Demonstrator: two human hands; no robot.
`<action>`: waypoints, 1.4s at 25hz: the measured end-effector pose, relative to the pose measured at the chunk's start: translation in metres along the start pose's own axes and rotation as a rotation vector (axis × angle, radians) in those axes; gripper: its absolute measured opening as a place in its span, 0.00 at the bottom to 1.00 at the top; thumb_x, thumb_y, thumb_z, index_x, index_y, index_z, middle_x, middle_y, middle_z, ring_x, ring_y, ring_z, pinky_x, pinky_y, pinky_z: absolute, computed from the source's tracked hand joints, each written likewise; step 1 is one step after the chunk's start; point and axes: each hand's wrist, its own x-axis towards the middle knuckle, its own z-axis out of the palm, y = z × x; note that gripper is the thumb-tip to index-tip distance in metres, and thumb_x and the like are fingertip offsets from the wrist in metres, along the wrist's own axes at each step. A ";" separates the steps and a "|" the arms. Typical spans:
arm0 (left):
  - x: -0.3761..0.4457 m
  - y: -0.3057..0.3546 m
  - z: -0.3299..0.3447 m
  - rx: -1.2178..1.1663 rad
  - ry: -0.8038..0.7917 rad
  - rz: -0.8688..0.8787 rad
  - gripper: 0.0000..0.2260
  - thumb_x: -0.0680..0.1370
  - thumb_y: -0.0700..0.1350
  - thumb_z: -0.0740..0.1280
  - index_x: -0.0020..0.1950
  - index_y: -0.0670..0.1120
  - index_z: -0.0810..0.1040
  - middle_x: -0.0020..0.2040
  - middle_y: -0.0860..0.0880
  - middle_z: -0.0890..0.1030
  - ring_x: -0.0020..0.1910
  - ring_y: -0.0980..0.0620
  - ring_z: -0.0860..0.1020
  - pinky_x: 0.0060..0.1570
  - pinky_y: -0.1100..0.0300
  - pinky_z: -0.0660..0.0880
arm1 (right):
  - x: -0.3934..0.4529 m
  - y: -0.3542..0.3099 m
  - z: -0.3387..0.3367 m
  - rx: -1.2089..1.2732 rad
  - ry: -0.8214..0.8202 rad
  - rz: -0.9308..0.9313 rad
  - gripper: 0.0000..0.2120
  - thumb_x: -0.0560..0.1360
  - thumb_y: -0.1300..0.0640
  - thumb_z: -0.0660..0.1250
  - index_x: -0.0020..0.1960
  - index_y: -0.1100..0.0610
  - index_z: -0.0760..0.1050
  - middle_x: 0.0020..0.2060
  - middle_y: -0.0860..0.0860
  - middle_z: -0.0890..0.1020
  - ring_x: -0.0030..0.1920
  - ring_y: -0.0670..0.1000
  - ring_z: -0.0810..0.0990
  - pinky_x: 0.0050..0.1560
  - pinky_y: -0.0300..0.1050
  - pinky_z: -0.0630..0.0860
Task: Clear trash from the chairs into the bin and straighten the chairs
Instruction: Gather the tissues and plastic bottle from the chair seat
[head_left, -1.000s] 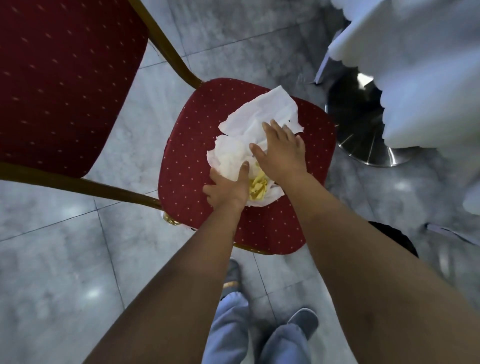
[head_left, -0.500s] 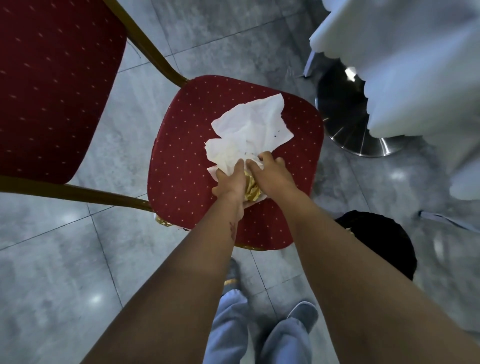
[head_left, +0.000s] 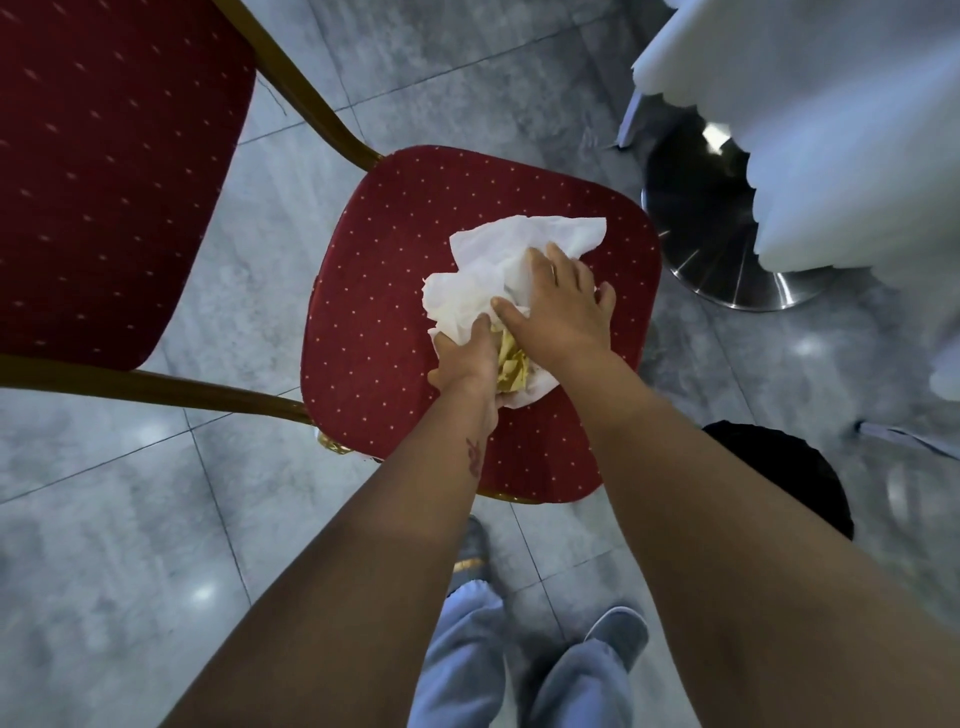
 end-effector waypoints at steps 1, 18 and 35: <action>0.002 0.000 0.000 -0.001 0.006 0.002 0.38 0.64 0.68 0.63 0.74 0.60 0.61 0.67 0.46 0.71 0.55 0.40 0.79 0.45 0.43 0.81 | 0.004 -0.001 0.002 0.034 -0.041 0.007 0.34 0.77 0.35 0.55 0.77 0.50 0.54 0.77 0.50 0.58 0.76 0.55 0.55 0.73 0.62 0.52; -0.061 -0.037 0.061 0.174 -0.245 0.070 0.16 0.80 0.57 0.59 0.65 0.55 0.75 0.55 0.49 0.82 0.51 0.48 0.81 0.45 0.51 0.80 | -0.073 0.078 0.009 0.648 -0.034 0.301 0.22 0.78 0.39 0.54 0.66 0.49 0.70 0.57 0.52 0.78 0.55 0.55 0.78 0.56 0.53 0.75; -0.155 -0.267 0.279 0.468 -0.350 -0.068 0.24 0.79 0.63 0.56 0.72 0.55 0.66 0.66 0.48 0.75 0.58 0.44 0.77 0.52 0.43 0.79 | -0.217 0.386 0.043 0.847 -0.065 0.582 0.21 0.81 0.44 0.54 0.66 0.56 0.70 0.56 0.53 0.79 0.53 0.54 0.78 0.52 0.49 0.73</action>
